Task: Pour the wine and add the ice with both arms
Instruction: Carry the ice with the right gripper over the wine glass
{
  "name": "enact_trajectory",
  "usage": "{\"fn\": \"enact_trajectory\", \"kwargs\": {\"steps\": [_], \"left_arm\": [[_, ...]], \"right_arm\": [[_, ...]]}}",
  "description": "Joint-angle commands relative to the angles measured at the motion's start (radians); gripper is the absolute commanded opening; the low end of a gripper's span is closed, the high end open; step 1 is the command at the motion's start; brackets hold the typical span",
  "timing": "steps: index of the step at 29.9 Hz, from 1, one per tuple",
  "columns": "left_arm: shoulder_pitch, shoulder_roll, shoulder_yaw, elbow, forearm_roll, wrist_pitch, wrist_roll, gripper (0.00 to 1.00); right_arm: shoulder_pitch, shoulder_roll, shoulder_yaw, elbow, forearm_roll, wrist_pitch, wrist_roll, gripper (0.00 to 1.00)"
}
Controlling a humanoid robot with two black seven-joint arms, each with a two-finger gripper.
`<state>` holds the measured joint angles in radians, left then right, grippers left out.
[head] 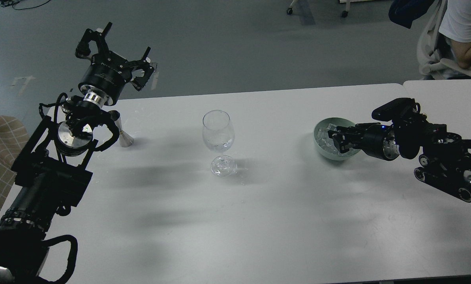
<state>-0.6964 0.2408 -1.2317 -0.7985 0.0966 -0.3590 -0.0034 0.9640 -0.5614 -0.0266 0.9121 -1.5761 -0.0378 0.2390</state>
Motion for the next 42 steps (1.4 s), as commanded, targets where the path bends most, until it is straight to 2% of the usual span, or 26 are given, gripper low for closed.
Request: {"fn": "enact_trajectory", "kwargs": {"steps": [1, 9, 11, 18, 22, 23, 32, 42], "left_arm": [[0.0, 0.002, 0.0, 0.001, -0.001, 0.0, 0.0, 0.97], [0.0, 0.0, -0.002, 0.001, -0.003, 0.0, 0.002, 0.97], [0.0, -0.002, 0.001, 0.001, -0.001, 0.0, 0.002, 0.97], [-0.002, -0.003, 0.0, 0.001, 0.0, 0.002, 0.002, 0.97], [-0.003, -0.002, 0.0, -0.001, 0.0, 0.002, 0.002, 0.97], [-0.003, 0.002, 0.0, 0.001, -0.001, 0.002, 0.0, 0.97], [-0.003, 0.014, -0.012, 0.001, -0.005, 0.0, 0.002, 0.97], [0.0, 0.026, -0.014, -0.001, -0.006, 0.0, 0.002, 0.97]], "right_arm": [[0.013, -0.04, 0.017, 0.03, 0.004, -0.007, 0.002, 0.1], [0.007, -0.087, 0.152, 0.119, 0.005, -0.007, 0.0, 0.11], [0.002, -0.087, 0.247, 0.181, 0.007, -0.007, -0.006, 0.12], [0.019, -0.005, 0.355, 0.304, 0.005, -0.002, -0.015, 0.12], [0.021, 0.089, 0.353, 0.37, -0.001, -0.002, -0.075, 0.12], [0.022, 0.115, 0.353, 0.375, -0.002, -0.002, -0.087, 0.12], [0.056, 0.236, 0.346, 0.372, -0.01, -0.001, -0.092, 0.11], [0.041, 0.242, 0.341, 0.358, -0.015, 0.002, -0.092, 0.11]]}}
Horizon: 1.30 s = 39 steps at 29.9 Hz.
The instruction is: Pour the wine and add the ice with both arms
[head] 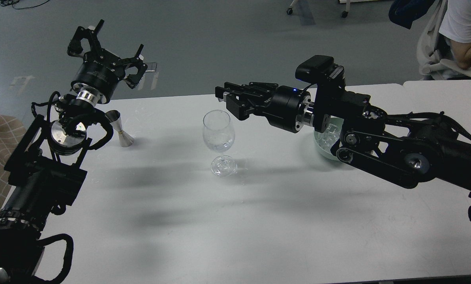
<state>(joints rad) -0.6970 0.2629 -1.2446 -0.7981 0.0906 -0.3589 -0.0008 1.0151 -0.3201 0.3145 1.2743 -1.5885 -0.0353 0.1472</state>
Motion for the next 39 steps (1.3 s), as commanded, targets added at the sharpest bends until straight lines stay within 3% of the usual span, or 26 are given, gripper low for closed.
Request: {"fn": "enact_trajectory", "kwargs": {"steps": [1, 25, 39], "left_arm": [[0.001, 0.004, -0.001, 0.0, 0.0, 0.0, 0.001, 0.97], [-0.002, 0.004, -0.012, 0.0, -0.002, -0.005, -0.002, 0.97], [-0.001, 0.003, -0.01, 0.0, -0.002, -0.006, -0.002, 0.97]], "right_arm": [[-0.012, 0.001, 0.0, -0.006, -0.007, 0.0, 0.0, 0.11], [0.016, 0.125, -0.008, -0.116, -0.008, 0.002, 0.0, 0.14], [0.005, 0.118, -0.029, -0.116, -0.008, 0.002, 0.0, 0.18]]}}
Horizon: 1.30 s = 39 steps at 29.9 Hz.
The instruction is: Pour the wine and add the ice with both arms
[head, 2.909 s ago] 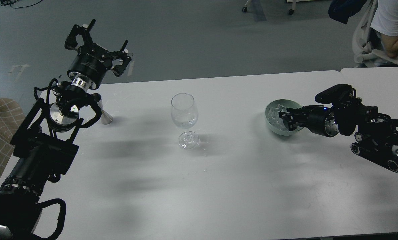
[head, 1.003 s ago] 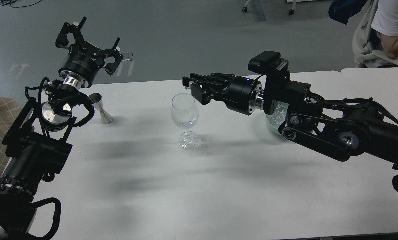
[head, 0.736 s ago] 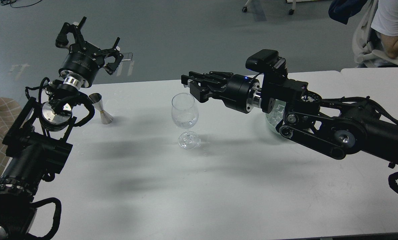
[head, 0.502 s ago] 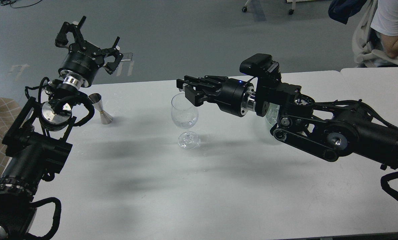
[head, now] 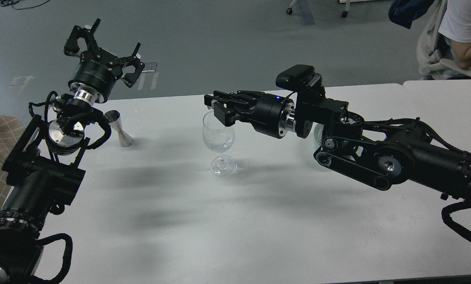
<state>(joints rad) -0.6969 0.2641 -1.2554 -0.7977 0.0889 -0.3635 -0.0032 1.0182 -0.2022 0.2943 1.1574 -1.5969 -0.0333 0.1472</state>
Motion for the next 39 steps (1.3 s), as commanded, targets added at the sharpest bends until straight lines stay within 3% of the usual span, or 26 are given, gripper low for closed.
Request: {"fn": "enact_trajectory", "kwargs": {"steps": [1, 19, 31, 39], "left_arm": [[-0.001, 0.001, 0.001, 0.0, 0.0, -0.002, 0.0, 0.97], [-0.003, 0.003, 0.002, 0.003, 0.0, -0.005, 0.002, 0.97], [-0.01, 0.003, 0.002, 0.003, 0.002, -0.017, 0.002, 0.97], [-0.009, 0.012, 0.002, 0.009, 0.002, -0.018, 0.002, 0.97]], "right_arm": [[0.0, 0.0, -0.011, -0.001, 0.0, 0.0, 0.002, 0.18], [-0.009, 0.0, -0.011, -0.001, 0.0, 0.0, 0.002, 0.21], [-0.004, 0.0, -0.009, 0.001, 0.0, 0.0, 0.002, 0.34], [-0.004, -0.002, -0.009, 0.001, 0.0, 0.0, 0.002, 0.37]]}}
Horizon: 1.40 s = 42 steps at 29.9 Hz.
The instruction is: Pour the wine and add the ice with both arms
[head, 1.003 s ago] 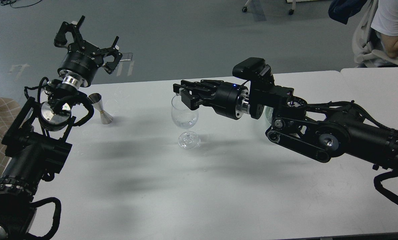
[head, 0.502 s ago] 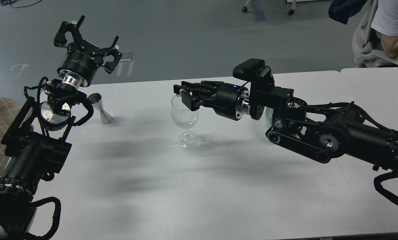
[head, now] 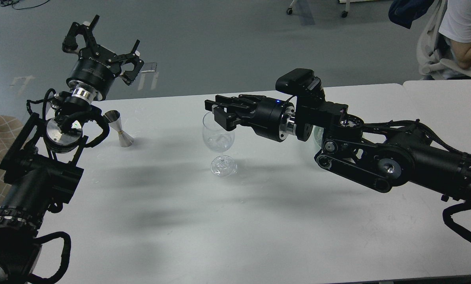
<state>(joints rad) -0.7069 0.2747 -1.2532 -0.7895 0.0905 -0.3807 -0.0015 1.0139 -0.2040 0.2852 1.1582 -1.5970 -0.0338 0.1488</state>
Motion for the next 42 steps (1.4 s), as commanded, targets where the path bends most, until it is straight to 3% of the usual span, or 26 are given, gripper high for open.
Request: {"fn": "enact_trajectory", "kwargs": {"steps": [1, 4, 5, 7, 8, 17, 22, 28, 32, 36, 39, 42], "left_arm": [[0.003, 0.001, 0.0, 0.001, 0.0, 0.0, 0.0, 0.97], [0.001, 0.001, -0.002, 0.009, 0.0, 0.0, 0.0, 0.97], [0.0, 0.001, -0.002, 0.009, 0.0, 0.0, 0.0, 0.97], [0.0, 0.001, -0.002, 0.01, -0.001, 0.0, 0.0, 0.97], [0.0, 0.001, -0.002, 0.012, -0.002, -0.001, 0.0, 0.97], [0.009, 0.006, -0.002, 0.012, -0.003, -0.026, 0.0, 0.97], [0.012, 0.006, 0.006, 0.012, 0.009, -0.044, -0.002, 0.97], [0.012, 0.0, 0.0, 0.012, 0.009, -0.092, -0.003, 0.97], [0.011, -0.003, 0.011, 0.012, 0.011, -0.086, 0.001, 0.97], [-0.005, 0.0, 0.009, 0.012, 0.009, -0.072, 0.014, 0.96], [-0.006, 0.0, 0.003, 0.012, 0.006, -0.044, -0.005, 0.96], [-0.005, -0.006, 0.009, 0.012, 0.02, -0.032, -0.063, 0.96]], "right_arm": [[0.002, 0.0, 0.0, -0.002, 0.0, 0.0, 0.0, 0.37], [0.002, 0.002, 0.002, 0.0, 0.002, -0.003, 0.001, 0.43], [0.0, 0.003, 0.011, 0.0, 0.003, -0.006, 0.0, 0.54], [0.0, 0.009, 0.032, -0.002, 0.006, -0.009, 0.001, 0.9], [0.0, 0.009, 0.043, -0.002, 0.006, -0.011, 0.003, 1.0], [-0.081, 0.018, 0.339, 0.02, 0.083, -0.011, 0.006, 1.0], [-0.147, 0.095, 0.557, 0.06, 0.118, 0.002, -0.003, 1.0], [-0.163, 0.11, 0.746, 0.077, 0.319, 0.006, -0.018, 1.0], [-0.161, 0.114, 0.92, 0.06, 0.435, 0.008, -0.023, 1.0], [-0.155, 0.106, 0.953, 0.029, 0.662, 0.015, -0.038, 1.0], [-0.158, 0.1, 0.968, -0.005, 0.79, 0.02, -0.043, 1.0], [-0.184, 0.1, 1.011, -0.015, 0.781, 0.006, -0.031, 1.0]]}}
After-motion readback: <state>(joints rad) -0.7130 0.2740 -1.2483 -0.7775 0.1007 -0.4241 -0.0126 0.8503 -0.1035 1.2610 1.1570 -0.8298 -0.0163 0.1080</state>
